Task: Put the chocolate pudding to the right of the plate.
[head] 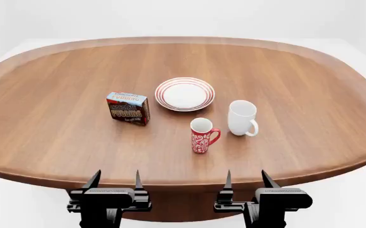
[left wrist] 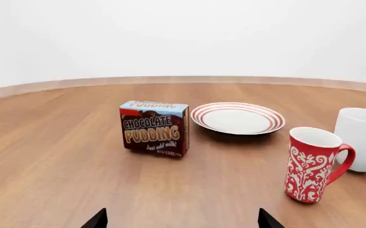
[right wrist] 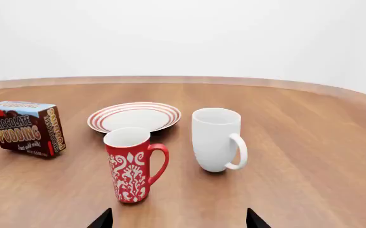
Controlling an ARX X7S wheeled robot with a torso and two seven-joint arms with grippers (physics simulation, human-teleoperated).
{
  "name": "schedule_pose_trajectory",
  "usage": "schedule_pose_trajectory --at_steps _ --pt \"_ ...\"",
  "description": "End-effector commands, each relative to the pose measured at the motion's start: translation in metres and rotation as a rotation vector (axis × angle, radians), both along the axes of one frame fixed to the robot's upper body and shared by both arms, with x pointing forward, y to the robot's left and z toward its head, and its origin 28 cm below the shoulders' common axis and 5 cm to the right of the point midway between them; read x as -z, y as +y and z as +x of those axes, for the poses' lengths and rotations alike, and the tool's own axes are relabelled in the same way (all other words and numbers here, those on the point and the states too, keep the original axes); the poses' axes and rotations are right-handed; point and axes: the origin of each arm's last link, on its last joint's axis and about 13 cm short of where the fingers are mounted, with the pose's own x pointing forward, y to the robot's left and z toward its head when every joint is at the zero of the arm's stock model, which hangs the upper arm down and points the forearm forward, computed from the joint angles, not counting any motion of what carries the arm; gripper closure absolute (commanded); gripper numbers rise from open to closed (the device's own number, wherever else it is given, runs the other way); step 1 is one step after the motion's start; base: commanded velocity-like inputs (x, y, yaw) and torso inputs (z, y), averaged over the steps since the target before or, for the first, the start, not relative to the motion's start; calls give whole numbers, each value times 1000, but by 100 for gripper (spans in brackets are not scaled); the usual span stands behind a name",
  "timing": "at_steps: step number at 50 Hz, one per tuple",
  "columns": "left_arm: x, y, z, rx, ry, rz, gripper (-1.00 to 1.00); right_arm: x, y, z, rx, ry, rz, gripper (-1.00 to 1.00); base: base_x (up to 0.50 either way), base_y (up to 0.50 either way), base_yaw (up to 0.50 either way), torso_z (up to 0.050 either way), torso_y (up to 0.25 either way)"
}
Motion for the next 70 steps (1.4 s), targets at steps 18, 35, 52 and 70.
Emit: schedule_pose_trajectory --at_steps 18,35,52,70 --pt "4 0 0 0 6 -4 -100 0 0 3 37 19 -19 -100 0 153 0 0 0" --pt "3 0 1 -4 2 1 -100 -4 0 3 23 24 7 -100 0 447 0 0 0" --pt "-66 5 27 16 104 -54 -100 -66 -6 24 -21 29 -30 -100 0 0 0 0 0" --pt "-95 11 45 -19 7 13 -100 -109 -11 36 -31 5 -41 -100 417 0 0 0 0"
